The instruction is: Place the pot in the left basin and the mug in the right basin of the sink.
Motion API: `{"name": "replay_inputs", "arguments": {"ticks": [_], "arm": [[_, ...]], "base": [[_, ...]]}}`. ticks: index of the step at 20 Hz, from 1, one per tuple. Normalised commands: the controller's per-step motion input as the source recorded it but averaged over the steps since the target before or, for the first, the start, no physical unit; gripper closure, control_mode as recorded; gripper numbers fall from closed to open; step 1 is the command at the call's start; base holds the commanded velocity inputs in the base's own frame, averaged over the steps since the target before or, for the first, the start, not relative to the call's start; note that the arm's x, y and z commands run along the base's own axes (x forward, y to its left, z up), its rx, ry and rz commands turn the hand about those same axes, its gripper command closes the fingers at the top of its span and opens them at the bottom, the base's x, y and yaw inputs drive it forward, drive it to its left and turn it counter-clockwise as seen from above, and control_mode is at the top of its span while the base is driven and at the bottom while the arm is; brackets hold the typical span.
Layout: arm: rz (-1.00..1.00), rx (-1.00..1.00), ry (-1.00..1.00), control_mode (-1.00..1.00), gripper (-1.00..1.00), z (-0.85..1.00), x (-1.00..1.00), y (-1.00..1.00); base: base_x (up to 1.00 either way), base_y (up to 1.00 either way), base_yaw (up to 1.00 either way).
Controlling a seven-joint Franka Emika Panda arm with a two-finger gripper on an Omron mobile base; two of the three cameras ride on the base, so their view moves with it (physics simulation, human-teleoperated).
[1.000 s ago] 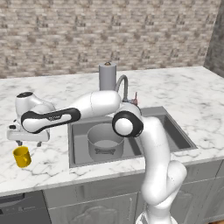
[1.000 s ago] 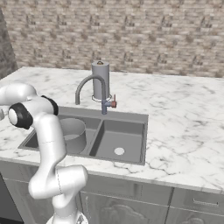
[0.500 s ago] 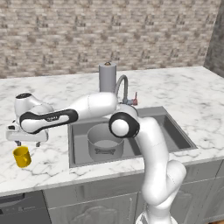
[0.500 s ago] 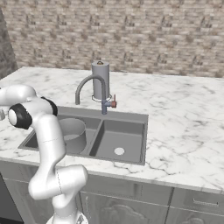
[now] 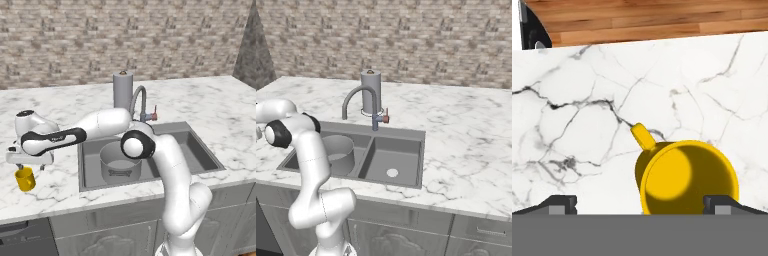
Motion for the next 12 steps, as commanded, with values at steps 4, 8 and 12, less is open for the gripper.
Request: {"name": "replay_inputs", "arguments": {"ticks": [4, 8, 12], "arm": [[0.0, 0.0, 0.0, -1.0, -1.0, -0.09, 0.05, 0.04], [0.0, 0.0, 0.0, -1.0, -1.0, -0.04, 0.03, 0.0], [0.0, 0.0, 0.0, -1.0, -1.0, -0.02, 0.0, 0.0]], "base": [[0.0, 0.0, 0.0], [0.0, 0.0, 0.0], [0.0, 0.0, 0.0]]}}
